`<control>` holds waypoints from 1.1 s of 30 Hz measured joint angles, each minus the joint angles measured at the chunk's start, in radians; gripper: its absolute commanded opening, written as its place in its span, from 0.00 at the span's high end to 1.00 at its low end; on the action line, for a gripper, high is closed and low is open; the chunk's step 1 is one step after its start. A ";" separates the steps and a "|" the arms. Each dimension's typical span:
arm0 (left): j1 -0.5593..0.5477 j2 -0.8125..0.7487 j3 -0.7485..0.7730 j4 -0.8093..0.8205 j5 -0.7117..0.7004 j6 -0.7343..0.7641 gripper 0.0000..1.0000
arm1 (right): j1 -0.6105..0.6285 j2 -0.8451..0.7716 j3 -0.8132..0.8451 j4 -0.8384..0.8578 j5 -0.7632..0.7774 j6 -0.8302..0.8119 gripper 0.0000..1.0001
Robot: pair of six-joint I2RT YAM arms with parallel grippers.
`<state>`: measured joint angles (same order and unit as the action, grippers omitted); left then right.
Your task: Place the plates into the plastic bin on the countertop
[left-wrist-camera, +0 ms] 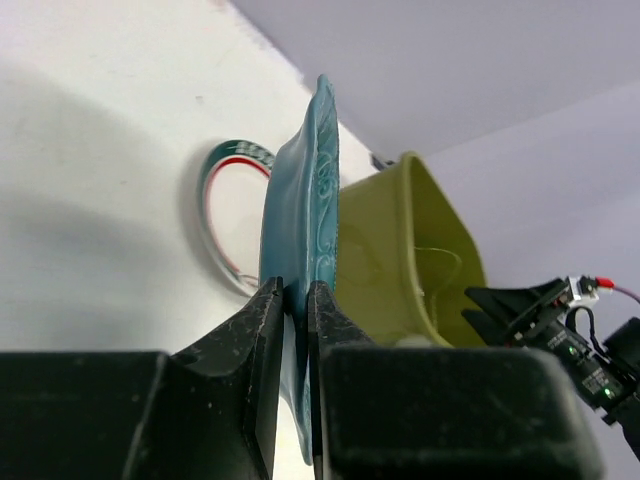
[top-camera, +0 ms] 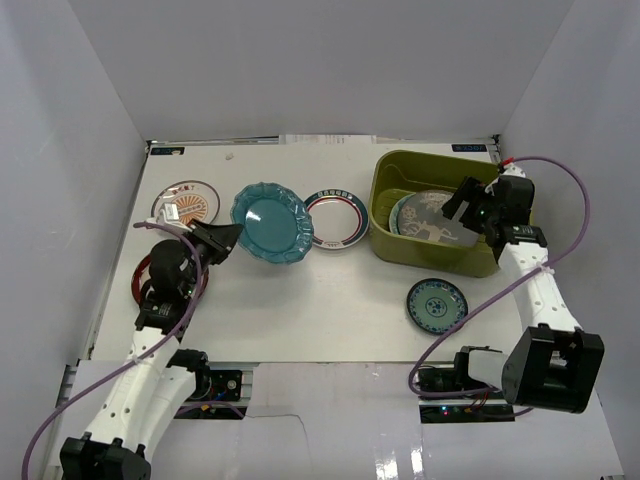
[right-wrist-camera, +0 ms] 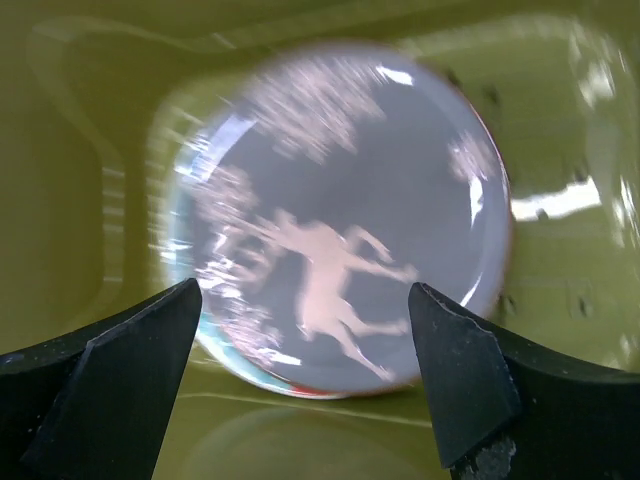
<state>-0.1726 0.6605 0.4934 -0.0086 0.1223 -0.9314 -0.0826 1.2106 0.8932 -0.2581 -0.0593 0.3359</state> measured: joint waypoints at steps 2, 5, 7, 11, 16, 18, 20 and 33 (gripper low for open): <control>0.000 -0.018 0.019 0.005 0.033 -0.015 1.00 | 0.003 -0.031 0.046 0.002 -0.040 0.000 0.10; 0.000 -0.024 0.035 0.040 0.096 -0.054 1.00 | 0.005 -0.094 0.078 0.006 -0.089 0.001 0.10; 0.000 -0.020 0.037 0.066 0.138 -0.084 1.00 | 0.005 -0.127 0.082 0.019 -0.148 0.007 0.10; 0.000 0.015 0.039 0.148 0.233 -0.153 1.00 | 0.012 -0.164 0.064 0.110 -0.365 0.068 0.10; -0.007 0.124 0.047 0.331 0.374 -0.259 1.00 | 0.178 -0.159 0.041 0.230 -0.560 0.130 0.10; -0.023 0.170 0.055 0.397 0.416 -0.293 1.00 | 0.274 -0.143 0.041 0.273 -0.622 0.137 0.10; -0.045 0.205 0.066 0.441 0.447 -0.310 1.00 | 0.348 -0.122 0.041 0.300 -0.665 0.144 0.10; -0.104 0.259 0.125 0.485 0.530 -0.285 0.66 | 0.479 -0.064 0.038 0.422 -0.695 0.243 0.92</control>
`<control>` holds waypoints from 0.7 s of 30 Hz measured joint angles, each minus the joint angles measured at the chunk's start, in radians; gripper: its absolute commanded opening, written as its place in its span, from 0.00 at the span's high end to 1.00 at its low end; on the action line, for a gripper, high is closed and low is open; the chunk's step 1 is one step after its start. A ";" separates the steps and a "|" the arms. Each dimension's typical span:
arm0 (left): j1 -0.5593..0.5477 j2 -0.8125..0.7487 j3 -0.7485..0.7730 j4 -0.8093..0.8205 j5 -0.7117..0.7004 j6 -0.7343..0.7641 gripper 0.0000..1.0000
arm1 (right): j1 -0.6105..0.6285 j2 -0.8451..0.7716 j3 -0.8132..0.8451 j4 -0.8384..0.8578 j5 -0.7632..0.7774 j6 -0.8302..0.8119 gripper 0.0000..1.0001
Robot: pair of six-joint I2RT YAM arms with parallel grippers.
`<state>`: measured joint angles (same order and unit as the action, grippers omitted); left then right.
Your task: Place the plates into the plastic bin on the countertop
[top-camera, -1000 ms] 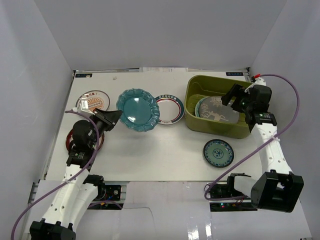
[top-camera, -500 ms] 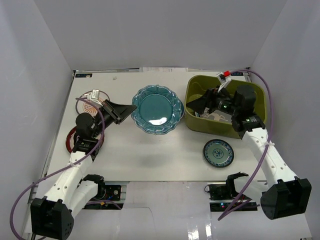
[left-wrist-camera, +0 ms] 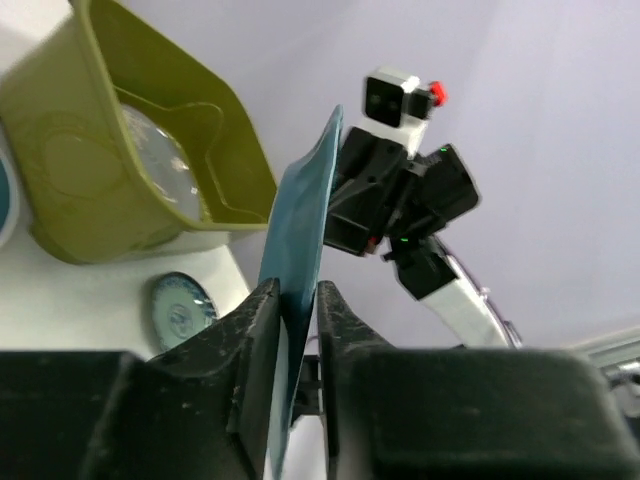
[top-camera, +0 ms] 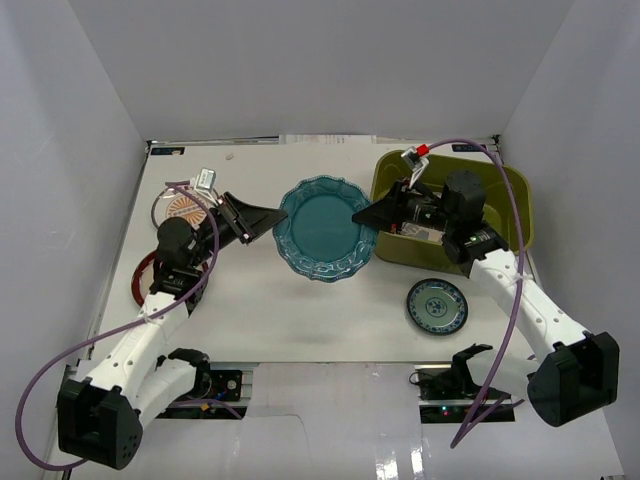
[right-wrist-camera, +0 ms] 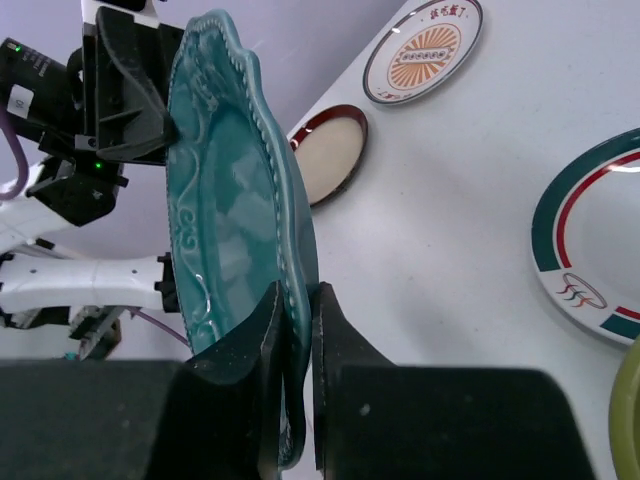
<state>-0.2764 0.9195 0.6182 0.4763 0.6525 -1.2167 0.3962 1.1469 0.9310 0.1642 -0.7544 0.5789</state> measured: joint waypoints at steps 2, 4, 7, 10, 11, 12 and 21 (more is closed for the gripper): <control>-0.002 -0.002 0.022 -0.029 -0.005 0.014 0.38 | -0.001 0.001 0.000 0.005 -0.004 0.026 0.92; -0.003 -0.010 0.069 -0.081 -0.010 0.043 0.23 | -0.001 0.000 0.000 0.007 0.014 0.037 0.92; -0.003 -0.032 0.143 -0.177 -0.016 0.126 0.04 | -0.006 0.000 0.001 0.011 0.031 0.063 0.92; -0.003 -0.064 0.215 -0.322 -0.032 0.239 0.02 | -0.051 -0.001 0.004 0.007 0.032 0.094 0.92; -0.003 -0.078 0.237 -0.375 -0.036 0.280 0.02 | -0.088 -0.001 0.005 0.002 0.035 0.105 0.92; -0.003 -0.093 0.257 -0.423 -0.040 0.322 0.02 | -0.132 -0.002 0.005 -0.004 0.040 0.118 0.92; -0.003 -0.298 0.280 -0.806 0.000 0.676 0.02 | -0.632 -0.004 -0.002 -0.078 0.278 0.150 0.92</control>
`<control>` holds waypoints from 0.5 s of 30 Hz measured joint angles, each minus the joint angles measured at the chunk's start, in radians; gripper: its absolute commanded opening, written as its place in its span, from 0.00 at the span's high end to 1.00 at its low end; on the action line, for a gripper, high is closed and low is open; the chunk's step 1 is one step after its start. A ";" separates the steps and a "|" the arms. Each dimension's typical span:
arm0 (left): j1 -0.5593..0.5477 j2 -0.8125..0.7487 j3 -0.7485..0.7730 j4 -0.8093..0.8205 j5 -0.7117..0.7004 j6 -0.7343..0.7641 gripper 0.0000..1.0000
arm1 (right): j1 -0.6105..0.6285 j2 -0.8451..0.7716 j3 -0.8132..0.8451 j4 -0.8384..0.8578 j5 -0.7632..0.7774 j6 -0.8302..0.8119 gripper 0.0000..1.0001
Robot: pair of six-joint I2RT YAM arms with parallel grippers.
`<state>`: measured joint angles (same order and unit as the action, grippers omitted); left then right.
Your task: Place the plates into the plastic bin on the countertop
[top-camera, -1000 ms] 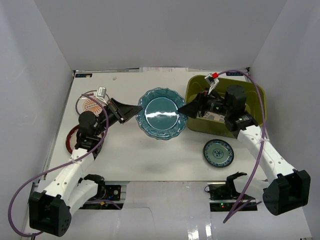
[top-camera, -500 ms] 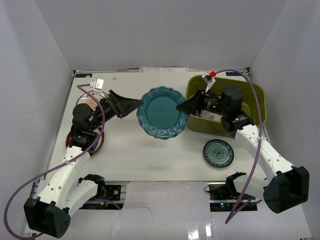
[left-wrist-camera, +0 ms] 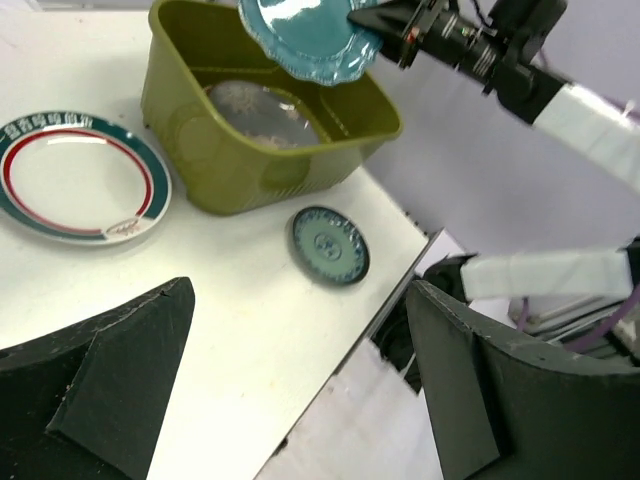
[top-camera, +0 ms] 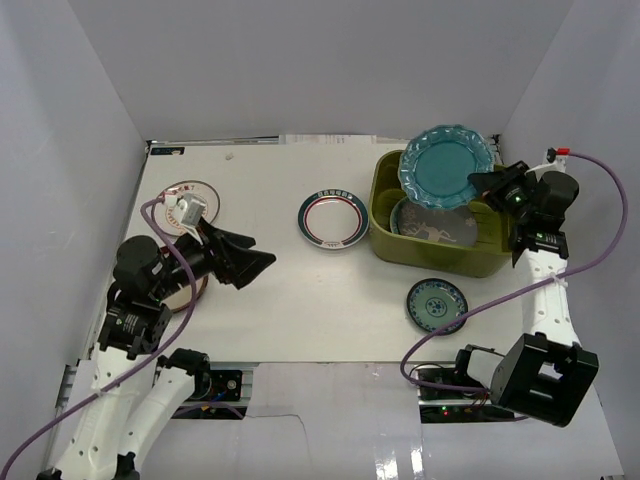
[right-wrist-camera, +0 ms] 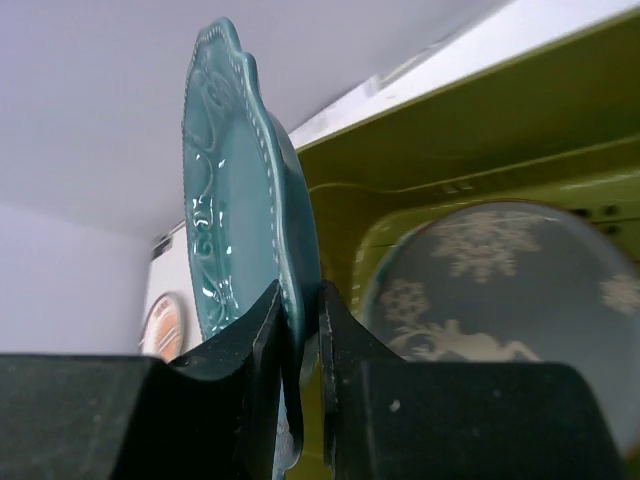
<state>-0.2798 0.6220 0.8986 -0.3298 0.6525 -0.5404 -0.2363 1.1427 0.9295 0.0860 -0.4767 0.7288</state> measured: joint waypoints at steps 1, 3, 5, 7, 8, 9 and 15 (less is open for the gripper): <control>0.000 -0.027 -0.013 -0.034 0.001 0.037 0.02 | -0.019 0.000 -0.007 -0.011 0.034 -0.009 0.92; -0.010 -0.072 -0.040 -0.085 -0.014 0.085 0.02 | -0.038 0.004 -0.030 -0.027 0.081 -0.024 0.92; -0.023 -0.102 -0.071 -0.122 -0.034 0.118 0.02 | -0.037 0.027 -0.053 -0.040 0.108 -0.038 0.92; -0.038 -0.118 -0.103 -0.148 -0.061 0.136 0.02 | -0.031 0.071 -0.066 -0.058 0.126 -0.053 0.92; -0.045 -0.126 -0.118 -0.157 -0.073 0.140 0.02 | -0.030 0.095 -0.072 -0.064 0.136 -0.060 0.92; -0.050 -0.131 -0.132 -0.167 -0.081 0.140 0.02 | -0.027 0.118 -0.078 -0.070 0.142 -0.065 0.92; -0.081 -0.173 -0.277 -0.115 -0.088 0.112 0.02 | -0.024 0.204 -0.111 -0.122 0.204 -0.108 0.88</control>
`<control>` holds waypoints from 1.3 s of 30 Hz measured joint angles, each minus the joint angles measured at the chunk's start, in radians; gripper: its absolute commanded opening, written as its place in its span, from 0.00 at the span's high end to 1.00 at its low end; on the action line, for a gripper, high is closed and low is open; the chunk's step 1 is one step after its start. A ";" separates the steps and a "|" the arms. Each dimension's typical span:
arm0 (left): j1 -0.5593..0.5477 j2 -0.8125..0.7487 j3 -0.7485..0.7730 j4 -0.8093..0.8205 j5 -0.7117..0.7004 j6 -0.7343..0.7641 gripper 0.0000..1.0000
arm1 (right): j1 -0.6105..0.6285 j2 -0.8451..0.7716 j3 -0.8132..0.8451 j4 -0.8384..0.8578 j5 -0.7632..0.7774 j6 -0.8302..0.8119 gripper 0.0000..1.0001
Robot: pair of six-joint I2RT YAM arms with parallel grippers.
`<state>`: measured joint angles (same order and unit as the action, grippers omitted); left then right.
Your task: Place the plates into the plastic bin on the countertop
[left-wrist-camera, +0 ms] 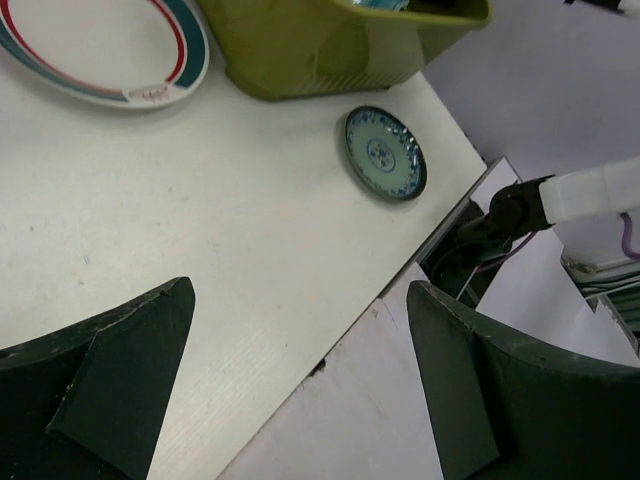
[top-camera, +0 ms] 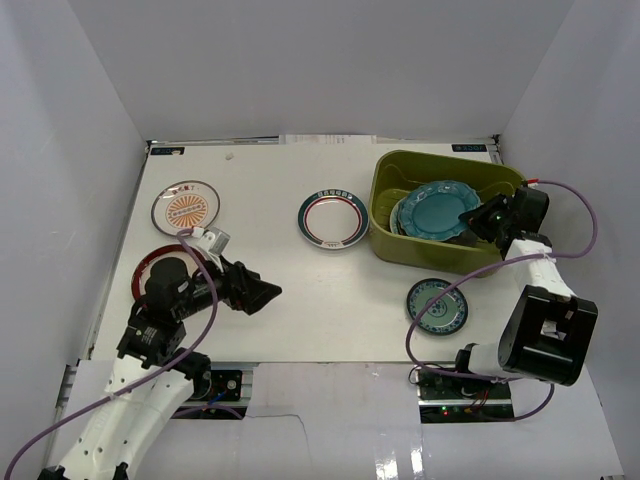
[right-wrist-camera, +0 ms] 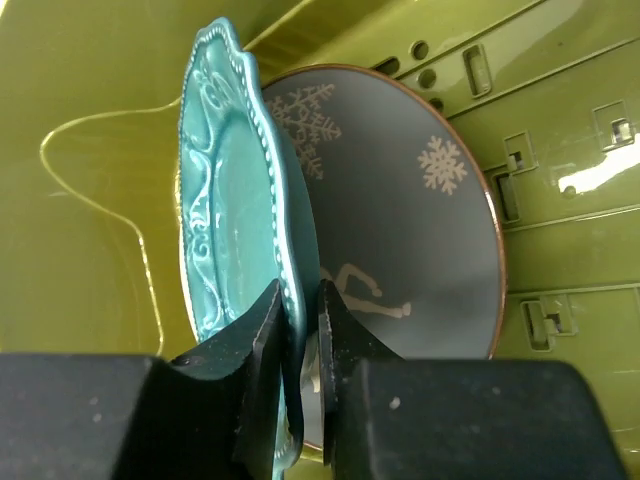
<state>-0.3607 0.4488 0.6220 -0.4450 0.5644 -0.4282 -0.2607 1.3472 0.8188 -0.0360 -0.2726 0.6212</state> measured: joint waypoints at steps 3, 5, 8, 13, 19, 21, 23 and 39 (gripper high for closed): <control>-0.012 0.008 -0.035 -0.010 -0.007 -0.010 0.02 | 0.000 0.008 0.000 0.002 0.003 -0.009 0.70; -0.021 0.008 -0.039 -0.008 -0.016 -0.014 0.02 | 0.002 0.016 0.003 0.001 0.012 -0.027 0.48; -0.031 -0.002 -0.039 0.007 -0.023 -0.018 0.02 | 0.008 0.047 0.014 -0.019 0.041 -0.068 0.23; -0.038 -0.008 -0.039 0.012 -0.028 -0.018 0.02 | 0.042 0.071 0.048 -0.097 0.143 -0.143 0.02; -0.041 -0.009 -0.039 0.012 -0.035 -0.021 0.02 | 0.157 0.070 0.171 -0.154 0.395 -0.251 0.10; -0.041 -0.010 -0.039 0.012 -0.044 -0.023 0.02 | 0.211 0.068 0.200 -0.158 0.498 -0.286 0.10; -0.041 -0.010 -0.039 0.011 -0.058 -0.025 0.02 | 0.262 0.061 0.214 -0.164 0.579 -0.314 0.10; -0.041 -0.041 0.101 0.005 -0.440 -0.041 0.02 | 0.916 -0.190 0.151 0.049 0.485 -0.196 0.48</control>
<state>-0.4015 0.4080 0.7235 -0.4400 0.1246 -0.4690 0.6548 1.1576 0.9699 0.0128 0.2123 0.4252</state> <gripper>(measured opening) 0.977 0.604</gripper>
